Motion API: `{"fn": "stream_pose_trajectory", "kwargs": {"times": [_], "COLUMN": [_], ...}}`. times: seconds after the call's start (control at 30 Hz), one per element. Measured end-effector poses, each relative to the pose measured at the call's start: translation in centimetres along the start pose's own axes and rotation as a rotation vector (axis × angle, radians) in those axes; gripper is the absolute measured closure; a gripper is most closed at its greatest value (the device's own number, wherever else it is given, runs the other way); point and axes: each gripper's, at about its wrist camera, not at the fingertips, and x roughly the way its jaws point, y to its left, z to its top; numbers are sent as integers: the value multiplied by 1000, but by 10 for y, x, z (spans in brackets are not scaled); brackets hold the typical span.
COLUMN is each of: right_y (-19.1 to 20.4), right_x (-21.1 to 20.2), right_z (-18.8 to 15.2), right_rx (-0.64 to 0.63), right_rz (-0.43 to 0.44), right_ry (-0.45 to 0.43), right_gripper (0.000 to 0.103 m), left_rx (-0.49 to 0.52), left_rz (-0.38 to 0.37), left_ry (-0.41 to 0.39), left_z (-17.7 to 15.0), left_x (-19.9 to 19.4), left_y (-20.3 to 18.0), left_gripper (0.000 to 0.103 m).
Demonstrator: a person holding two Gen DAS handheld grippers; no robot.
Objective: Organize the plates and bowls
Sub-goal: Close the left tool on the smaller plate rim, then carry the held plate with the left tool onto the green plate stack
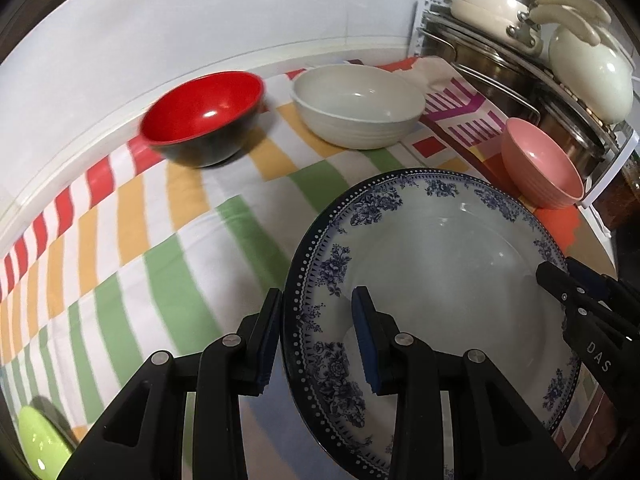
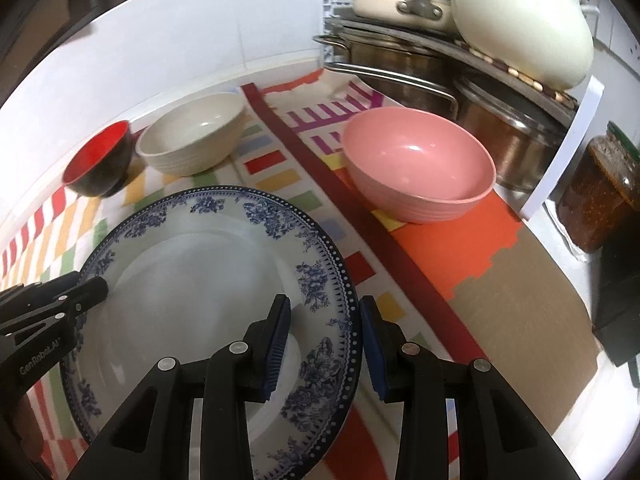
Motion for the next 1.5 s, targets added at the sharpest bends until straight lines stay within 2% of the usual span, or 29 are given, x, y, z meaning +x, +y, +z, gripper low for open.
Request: {"fn": "stream_pose_trajectory", "kwargs": {"times": [0.33, 0.83, 1.5], "right_y": [43, 127, 237], "right_x": [-30, -71, -127], "right_z": [-9, -22, -64], "right_rx": [-82, -204, -339], "right_rz": [42, 104, 211], "right_ry": [-21, -63, -110], "right_gripper": [67, 67, 67], "left_rx": [-70, -197, -329], "left_rz": [37, 104, 201], "left_ry": [-33, -86, -130], "left_z": [-27, -73, -148], "left_x": [-36, -90, -161], "left_y": [40, 124, 221], "left_gripper": [68, 68, 68]}}
